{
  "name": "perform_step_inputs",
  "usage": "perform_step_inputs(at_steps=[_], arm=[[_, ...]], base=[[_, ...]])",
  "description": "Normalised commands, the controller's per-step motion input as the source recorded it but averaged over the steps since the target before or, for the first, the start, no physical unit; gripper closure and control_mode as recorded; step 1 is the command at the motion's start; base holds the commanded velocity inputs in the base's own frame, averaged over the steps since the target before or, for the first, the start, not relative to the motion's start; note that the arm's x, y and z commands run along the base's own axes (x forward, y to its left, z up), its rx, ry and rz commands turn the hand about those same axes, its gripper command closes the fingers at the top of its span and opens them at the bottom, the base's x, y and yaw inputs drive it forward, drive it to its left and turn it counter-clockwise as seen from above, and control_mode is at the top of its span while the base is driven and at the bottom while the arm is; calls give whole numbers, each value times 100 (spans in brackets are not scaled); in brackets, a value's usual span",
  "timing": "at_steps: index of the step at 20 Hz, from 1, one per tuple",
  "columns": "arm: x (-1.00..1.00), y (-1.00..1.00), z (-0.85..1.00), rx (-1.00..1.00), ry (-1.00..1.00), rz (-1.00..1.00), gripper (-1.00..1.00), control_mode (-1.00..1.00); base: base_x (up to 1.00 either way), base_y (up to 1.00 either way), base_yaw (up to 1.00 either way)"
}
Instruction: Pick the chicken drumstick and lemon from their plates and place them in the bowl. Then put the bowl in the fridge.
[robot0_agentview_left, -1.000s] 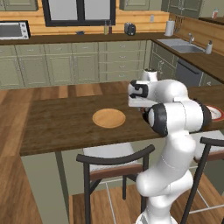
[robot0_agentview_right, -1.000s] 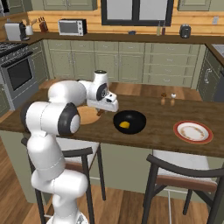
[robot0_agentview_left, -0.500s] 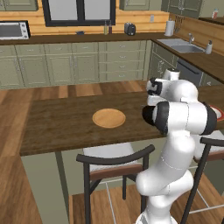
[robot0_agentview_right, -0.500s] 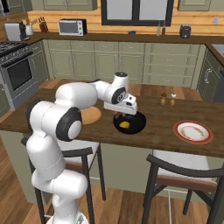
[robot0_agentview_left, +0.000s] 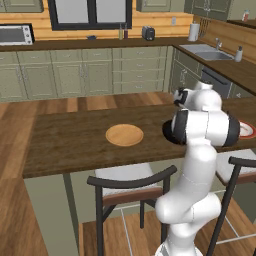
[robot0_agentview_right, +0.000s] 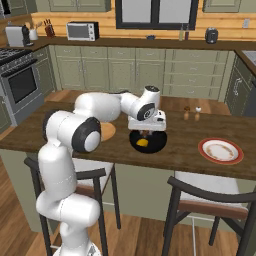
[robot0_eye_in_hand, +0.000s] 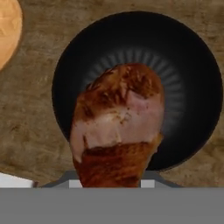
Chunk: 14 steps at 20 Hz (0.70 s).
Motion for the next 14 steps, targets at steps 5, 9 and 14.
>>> perform_step_inputs(at_steps=[5,9,14], arm=[[29,-2,-39,0,13,10,100,-100],[49,-3,-31,0,10,0,100,-100],[23,-12,-38,0,5,0,-100,-100]], base=[[0,0,0],[0,0,0],[0,0,0]])
